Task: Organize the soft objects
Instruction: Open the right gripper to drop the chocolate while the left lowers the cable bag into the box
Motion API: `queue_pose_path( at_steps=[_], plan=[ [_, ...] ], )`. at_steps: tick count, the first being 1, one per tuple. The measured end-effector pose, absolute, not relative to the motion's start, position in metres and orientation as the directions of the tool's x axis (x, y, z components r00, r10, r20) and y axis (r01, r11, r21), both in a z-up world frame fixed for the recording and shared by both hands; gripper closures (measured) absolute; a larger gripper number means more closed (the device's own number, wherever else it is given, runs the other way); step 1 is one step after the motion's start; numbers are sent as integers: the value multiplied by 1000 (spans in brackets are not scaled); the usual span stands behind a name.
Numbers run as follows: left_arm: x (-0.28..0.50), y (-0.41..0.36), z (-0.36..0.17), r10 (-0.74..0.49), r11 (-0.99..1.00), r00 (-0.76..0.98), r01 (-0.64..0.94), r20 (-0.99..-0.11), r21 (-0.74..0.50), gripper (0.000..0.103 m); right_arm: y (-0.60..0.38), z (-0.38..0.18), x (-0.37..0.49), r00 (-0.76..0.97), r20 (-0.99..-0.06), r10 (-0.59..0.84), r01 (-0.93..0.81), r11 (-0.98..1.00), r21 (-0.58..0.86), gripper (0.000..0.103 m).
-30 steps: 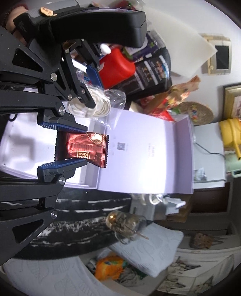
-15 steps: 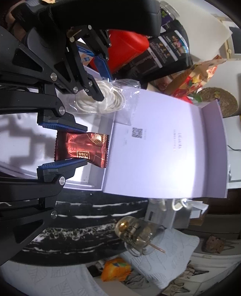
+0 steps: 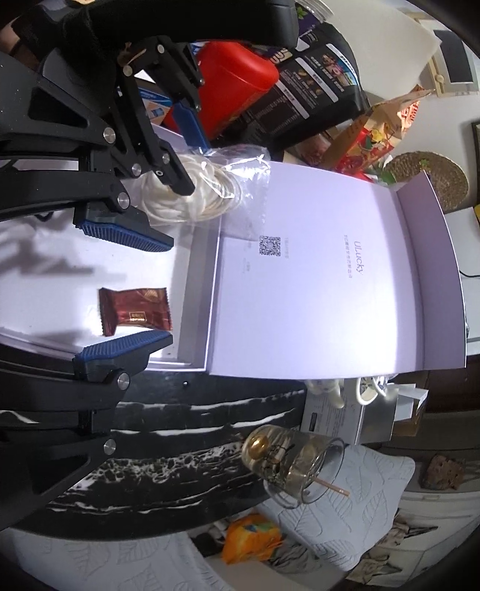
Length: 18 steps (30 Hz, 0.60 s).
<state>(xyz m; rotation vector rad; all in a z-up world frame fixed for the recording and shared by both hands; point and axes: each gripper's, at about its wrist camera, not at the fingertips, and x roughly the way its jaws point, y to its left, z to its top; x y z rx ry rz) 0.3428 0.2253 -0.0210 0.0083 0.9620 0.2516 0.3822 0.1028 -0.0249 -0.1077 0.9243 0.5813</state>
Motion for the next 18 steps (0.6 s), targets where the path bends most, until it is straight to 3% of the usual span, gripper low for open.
queue_pose_path(
  at_steps=[18],
  plan=[
    [273, 201, 68, 217, 972, 676, -219, -704, 89, 66, 65, 57, 308, 592, -668, 450, -509, 852, 123, 59]
  ],
)
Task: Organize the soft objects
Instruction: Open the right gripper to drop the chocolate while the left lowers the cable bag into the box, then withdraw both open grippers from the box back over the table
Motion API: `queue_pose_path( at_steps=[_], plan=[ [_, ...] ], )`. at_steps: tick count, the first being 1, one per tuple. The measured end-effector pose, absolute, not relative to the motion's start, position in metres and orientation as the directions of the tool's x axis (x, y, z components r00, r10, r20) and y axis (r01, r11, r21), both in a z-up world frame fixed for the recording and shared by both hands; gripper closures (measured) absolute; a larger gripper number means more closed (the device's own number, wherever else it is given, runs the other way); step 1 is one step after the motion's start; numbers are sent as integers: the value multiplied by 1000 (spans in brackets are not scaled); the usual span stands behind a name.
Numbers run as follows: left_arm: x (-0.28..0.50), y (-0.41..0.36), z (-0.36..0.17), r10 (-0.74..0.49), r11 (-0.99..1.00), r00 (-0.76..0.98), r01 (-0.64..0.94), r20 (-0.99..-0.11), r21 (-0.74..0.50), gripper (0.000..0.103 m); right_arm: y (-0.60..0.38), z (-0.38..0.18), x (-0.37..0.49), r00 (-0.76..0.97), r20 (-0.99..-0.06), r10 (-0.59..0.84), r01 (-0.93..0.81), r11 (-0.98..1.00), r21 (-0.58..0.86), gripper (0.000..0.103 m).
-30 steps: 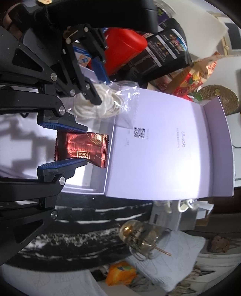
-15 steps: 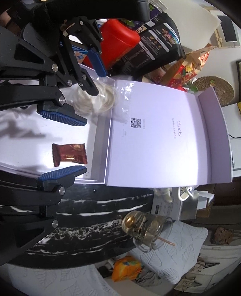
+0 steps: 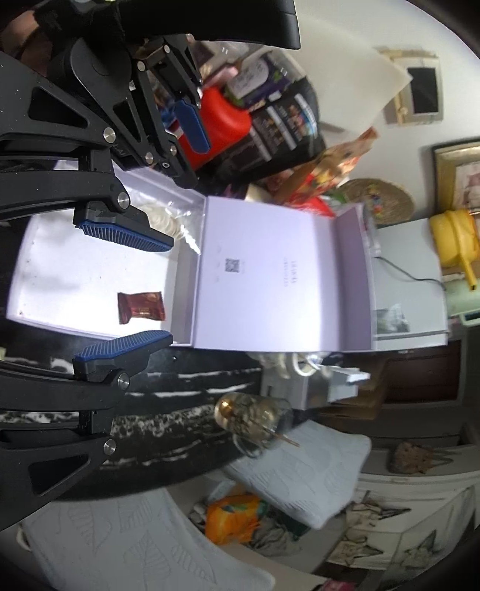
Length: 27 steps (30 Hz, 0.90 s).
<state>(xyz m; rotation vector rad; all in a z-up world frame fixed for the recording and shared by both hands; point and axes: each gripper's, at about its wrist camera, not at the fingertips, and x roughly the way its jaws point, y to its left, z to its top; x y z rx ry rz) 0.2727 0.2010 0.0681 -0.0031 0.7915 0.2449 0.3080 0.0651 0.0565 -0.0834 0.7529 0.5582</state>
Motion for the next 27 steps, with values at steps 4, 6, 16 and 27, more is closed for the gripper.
queue_pose_path(
  at_steps=[4, 6, 16, 27],
  plan=[
    [248, 192, 94, 211, 974, 715, -209, -667, 84, 66, 56, 79, 284, 635, -629, 447, -510, 855, 93, 59],
    [235, 187, 105, 207, 976, 736, -202, -645, 83, 66, 50, 91, 271, 655, -606, 452, -512, 855, 84, 59],
    [166, 160, 142, 164, 986, 802, -152, -574, 70, 66, 17, 133, 200, 719, -497, 486, -530, 846, 60, 49],
    [97, 127, 153, 144, 989, 874, -113, -465, 95, 17, -23, 143, 131, 767, -436, 471, -515, 857, 21, 17]
  ],
)
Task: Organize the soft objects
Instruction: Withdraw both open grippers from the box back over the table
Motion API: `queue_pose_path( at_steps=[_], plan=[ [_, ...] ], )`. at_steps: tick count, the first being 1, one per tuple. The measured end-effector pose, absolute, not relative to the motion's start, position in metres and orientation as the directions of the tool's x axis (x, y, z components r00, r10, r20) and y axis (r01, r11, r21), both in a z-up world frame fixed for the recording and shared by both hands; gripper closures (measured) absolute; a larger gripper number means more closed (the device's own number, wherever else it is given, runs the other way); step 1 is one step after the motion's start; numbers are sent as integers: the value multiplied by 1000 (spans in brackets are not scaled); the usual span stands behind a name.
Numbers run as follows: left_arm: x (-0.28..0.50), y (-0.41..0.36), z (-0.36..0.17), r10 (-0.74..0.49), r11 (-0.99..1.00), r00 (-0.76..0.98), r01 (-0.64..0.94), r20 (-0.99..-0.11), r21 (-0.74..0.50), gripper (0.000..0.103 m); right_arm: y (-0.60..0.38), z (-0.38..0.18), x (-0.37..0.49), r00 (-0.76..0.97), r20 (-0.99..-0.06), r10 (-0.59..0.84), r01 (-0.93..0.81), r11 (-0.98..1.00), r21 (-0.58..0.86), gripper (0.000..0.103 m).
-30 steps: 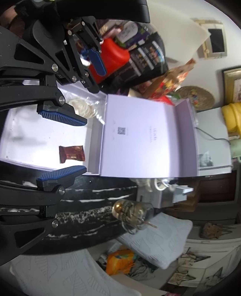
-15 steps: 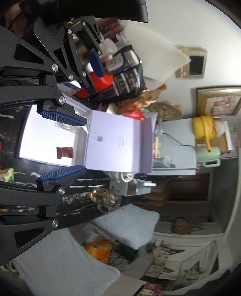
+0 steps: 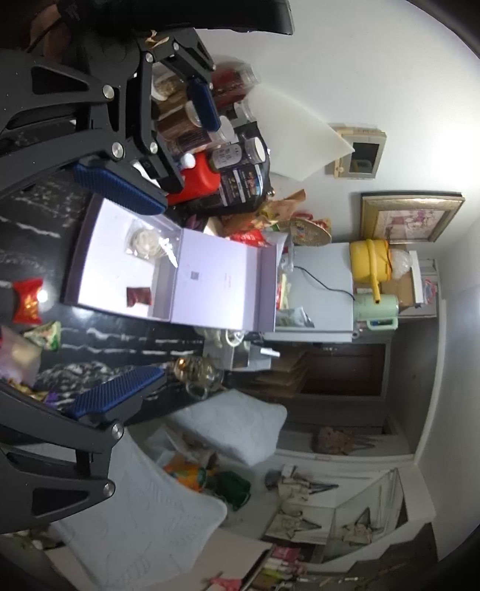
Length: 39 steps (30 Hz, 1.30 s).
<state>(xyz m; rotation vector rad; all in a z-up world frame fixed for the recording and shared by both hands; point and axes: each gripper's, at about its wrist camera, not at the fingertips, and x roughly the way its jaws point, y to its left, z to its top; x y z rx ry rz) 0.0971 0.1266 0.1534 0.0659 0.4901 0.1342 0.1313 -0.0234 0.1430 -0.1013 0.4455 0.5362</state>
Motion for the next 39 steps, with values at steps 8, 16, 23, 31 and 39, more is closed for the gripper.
queue_pose_path(
  at_steps=[8, 16, 23, 31, 39],
  plan=[
    [65, 102, 140, 73, 995, 878, -34, -474, 89, 17, -61, 130, 94, 790, -415, 450, -486, 874, 23, 9],
    [45, 75, 113, -8, 995, 866, 54, -500, 78, 17, -88, 105, 71, 790, -429, 438, -473, 881, 28, 9],
    [36, 63, 89, -70, 993, 848, 109, -525, 43, 17, -103, 88, 47, 798, -425, 427, -469, 883, 8, 9],
    [27, 52, 58, -106, 990, 836, 138, -538, 19, 17, -116, 63, 31, 803, -431, 413, -457, 890, 2, 9],
    [24, 44, 31, -129, 987, 817, 163, -562, 11, 17, -125, 27, 24, 794, -463, 395, -445, 896, 2, 9]
  ],
)
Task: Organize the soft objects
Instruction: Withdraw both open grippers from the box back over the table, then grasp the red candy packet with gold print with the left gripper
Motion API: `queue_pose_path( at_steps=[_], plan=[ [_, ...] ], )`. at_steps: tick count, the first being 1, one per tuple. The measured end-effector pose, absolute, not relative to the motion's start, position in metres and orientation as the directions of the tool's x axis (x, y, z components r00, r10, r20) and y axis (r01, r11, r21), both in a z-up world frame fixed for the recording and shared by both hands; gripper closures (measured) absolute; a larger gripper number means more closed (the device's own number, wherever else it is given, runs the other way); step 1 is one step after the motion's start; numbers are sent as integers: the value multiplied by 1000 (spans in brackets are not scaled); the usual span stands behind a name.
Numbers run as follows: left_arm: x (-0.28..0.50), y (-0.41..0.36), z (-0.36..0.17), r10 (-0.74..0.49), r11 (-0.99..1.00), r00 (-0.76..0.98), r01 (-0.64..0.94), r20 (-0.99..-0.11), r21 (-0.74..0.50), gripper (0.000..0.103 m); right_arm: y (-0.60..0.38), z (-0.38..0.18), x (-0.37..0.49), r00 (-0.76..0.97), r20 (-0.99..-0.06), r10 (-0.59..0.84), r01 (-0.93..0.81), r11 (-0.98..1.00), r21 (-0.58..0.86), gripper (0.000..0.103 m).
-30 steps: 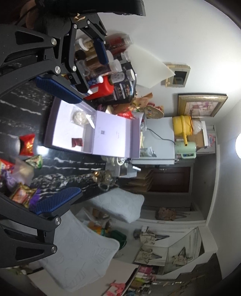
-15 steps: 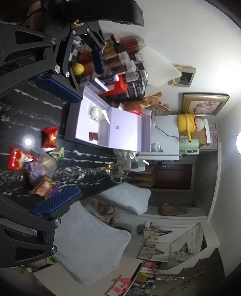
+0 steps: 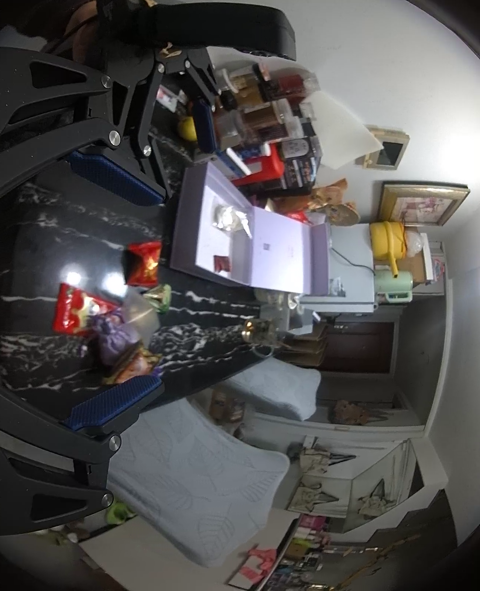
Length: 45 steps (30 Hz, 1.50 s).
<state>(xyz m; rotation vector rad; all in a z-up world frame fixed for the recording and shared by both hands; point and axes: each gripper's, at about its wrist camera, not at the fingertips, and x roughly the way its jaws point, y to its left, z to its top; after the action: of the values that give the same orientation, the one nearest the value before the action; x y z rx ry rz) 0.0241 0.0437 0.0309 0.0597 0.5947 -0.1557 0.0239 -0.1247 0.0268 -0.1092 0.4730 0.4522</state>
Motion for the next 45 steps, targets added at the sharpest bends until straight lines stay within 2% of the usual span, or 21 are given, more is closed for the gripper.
queue_pose_path(
  at_steps=[7, 14, 22, 34, 45],
  plan=[
    [30, 42, 10, -150, 985, 791, 174, -594, -17, 17, -134, 4, 19, 803, -471, 365, -413, 911, 1, 9],
    [45, 36, -13, -131, 982, 773, 185, -621, 23, 17, -149, -14, 20, 819, -476, 322, -369, 929, -7, 9],
    [75, 40, -40, -179, 977, 694, 210, -698, -41, 17, -157, -36, 36, 817, -495, 296, -345, 939, -7, 9],
    [128, 47, -66, -173, 982, 650, 174, -740, -76, 17, -158, -62, 79, 798, -502, 332, -347, 935, 67, 9],
    [170, 43, -82, -236, 969, 583, 204, -777, -141, 17, -165, -73, 117, 776, -523, 353, -341, 932, 123, 9]
  ],
)
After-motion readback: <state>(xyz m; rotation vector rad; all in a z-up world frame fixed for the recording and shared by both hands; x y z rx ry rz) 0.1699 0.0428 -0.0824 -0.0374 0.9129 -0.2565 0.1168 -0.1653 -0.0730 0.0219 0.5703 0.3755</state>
